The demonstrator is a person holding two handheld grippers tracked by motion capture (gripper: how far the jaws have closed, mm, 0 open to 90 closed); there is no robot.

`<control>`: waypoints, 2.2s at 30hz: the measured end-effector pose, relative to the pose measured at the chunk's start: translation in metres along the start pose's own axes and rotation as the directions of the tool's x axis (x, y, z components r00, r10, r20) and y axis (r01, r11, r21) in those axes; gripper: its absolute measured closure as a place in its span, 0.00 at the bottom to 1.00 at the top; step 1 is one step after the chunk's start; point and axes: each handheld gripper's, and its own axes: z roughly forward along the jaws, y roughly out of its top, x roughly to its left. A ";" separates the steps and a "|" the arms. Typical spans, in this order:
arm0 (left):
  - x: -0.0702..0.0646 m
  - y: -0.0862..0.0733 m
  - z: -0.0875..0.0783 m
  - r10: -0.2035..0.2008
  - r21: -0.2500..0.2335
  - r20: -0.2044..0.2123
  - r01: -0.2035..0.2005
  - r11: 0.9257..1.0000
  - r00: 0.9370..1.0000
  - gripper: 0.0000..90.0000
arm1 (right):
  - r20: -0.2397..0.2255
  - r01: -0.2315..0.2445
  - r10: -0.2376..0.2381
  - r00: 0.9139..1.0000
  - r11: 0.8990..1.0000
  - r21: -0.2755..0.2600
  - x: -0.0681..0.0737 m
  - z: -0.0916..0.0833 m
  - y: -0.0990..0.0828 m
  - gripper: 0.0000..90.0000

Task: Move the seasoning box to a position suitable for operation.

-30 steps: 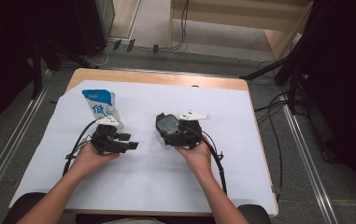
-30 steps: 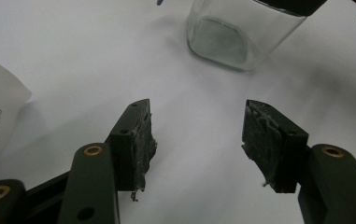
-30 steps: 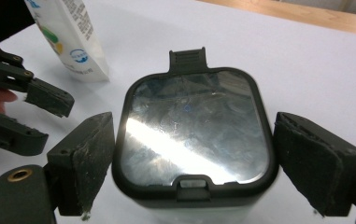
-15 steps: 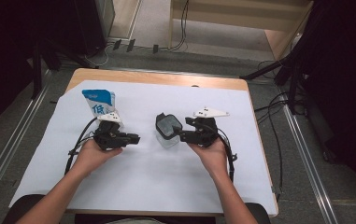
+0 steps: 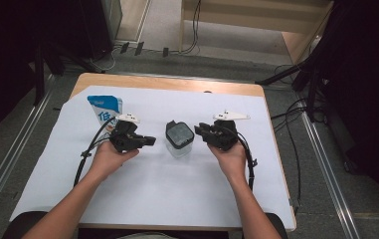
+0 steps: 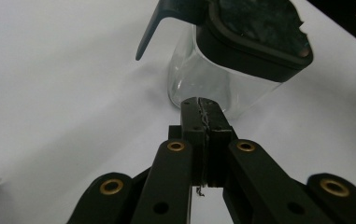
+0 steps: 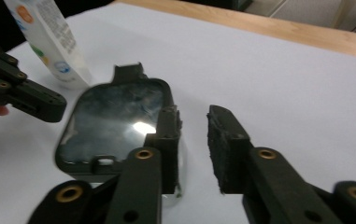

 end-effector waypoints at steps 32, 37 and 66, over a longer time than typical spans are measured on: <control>-0.003 0.003 0.026 0.004 -0.017 0.025 -0.004 1.000 1.000 1.00 | -0.054 -0.022 0.031 0.998 0.989 0.149 0.000 0.034 -0.027 1.00; 0.000 0.003 0.026 -0.005 -0.023 0.025 0.005 1.000 1.000 1.00 | -0.056 -0.020 0.029 0.998 0.988 0.154 0.007 0.033 -0.028 1.00; 0.002 -0.001 0.009 0.003 -0.021 -0.014 -0.003 1.000 1.000 1.00 | -0.104 -0.025 0.040 0.994 0.990 0.141 0.006 0.026 -0.026 1.00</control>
